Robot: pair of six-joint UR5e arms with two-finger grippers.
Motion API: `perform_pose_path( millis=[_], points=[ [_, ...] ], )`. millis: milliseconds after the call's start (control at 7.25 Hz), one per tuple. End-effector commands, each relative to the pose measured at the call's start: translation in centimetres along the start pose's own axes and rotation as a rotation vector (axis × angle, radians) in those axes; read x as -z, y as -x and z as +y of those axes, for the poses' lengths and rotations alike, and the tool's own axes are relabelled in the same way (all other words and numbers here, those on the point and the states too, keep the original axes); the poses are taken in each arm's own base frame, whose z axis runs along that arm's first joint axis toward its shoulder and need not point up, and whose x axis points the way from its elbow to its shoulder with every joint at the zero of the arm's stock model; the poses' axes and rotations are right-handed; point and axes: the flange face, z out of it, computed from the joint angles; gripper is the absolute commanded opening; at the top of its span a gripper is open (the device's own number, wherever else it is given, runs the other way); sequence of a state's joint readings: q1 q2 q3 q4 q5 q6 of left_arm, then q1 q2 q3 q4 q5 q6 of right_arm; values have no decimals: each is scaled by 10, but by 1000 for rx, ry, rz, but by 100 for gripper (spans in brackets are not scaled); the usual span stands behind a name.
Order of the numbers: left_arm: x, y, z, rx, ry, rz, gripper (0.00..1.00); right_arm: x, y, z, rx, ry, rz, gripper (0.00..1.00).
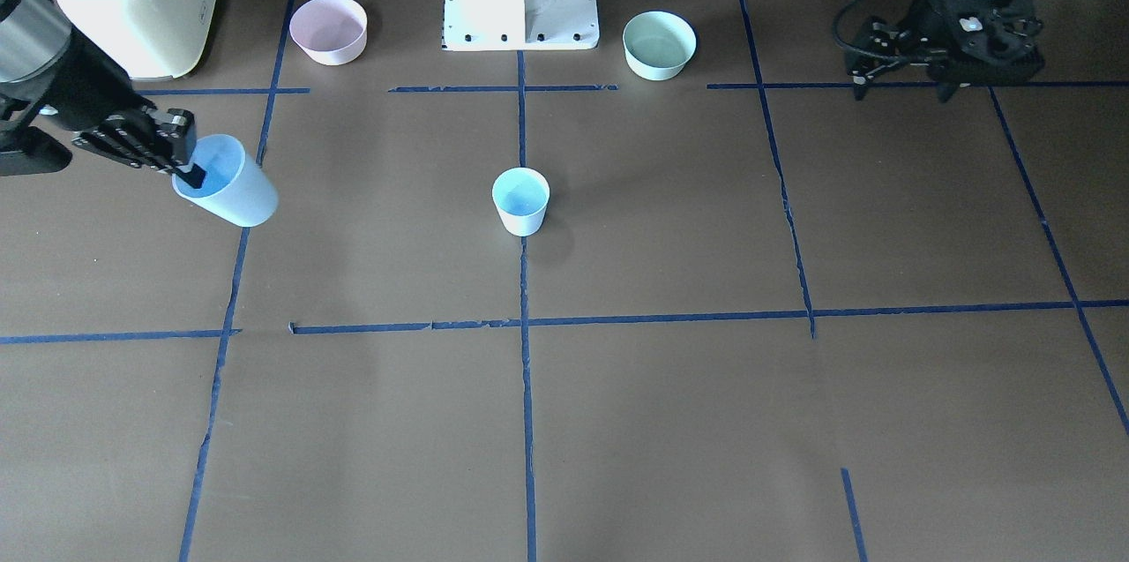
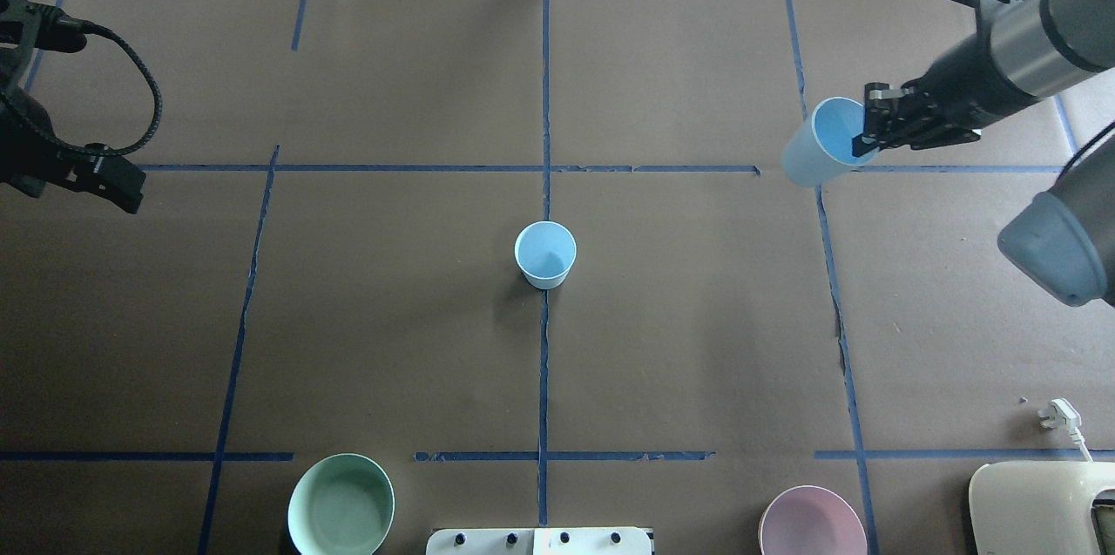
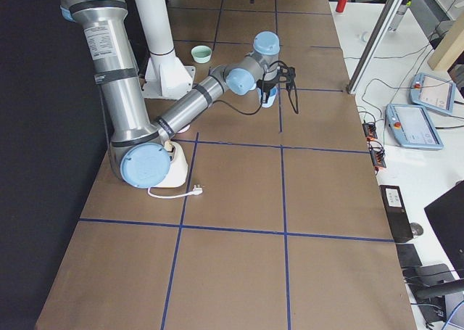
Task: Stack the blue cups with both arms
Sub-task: 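Lift and carry the blue cup with the right gripper toward the centered cup, then lower the held cup into the centered cup and open the right gripper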
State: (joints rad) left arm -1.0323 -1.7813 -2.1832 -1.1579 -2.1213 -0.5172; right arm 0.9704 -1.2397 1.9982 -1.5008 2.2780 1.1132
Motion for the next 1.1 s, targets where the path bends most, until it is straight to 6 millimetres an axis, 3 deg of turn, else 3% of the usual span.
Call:
perform_pose_path(
  millis=[0, 138, 276, 414, 690, 828, 966],
  points=[
    [-24, 79, -33, -50, 32, -33, 100, -24, 118, 45, -21, -3, -17, 0],
    [-45, 129, -47, -78, 44, 11, 100, -42, 151, 73, -7, -10, -20, 0],
    [-60, 176, -58, -107, 22, 15, 100, -66, 172, 102, 8, -19, -5, 0],
    [-70, 201, -63, -110, 13, 10, 100, -88, 190, 111, 8, -37, 16, 0],
    [-77, 209, -62, -110, 23, 8, 100, -115, 199, 116, 13, -33, 51, 0],
    [-72, 222, -59, -118, 16, 4, 100, -123, 221, 113, 16, -36, 53, 0],
    [-68, 232, -57, -112, 9, 3, 100, -132, 228, 110, 13, -33, 65, 0]
  ],
)
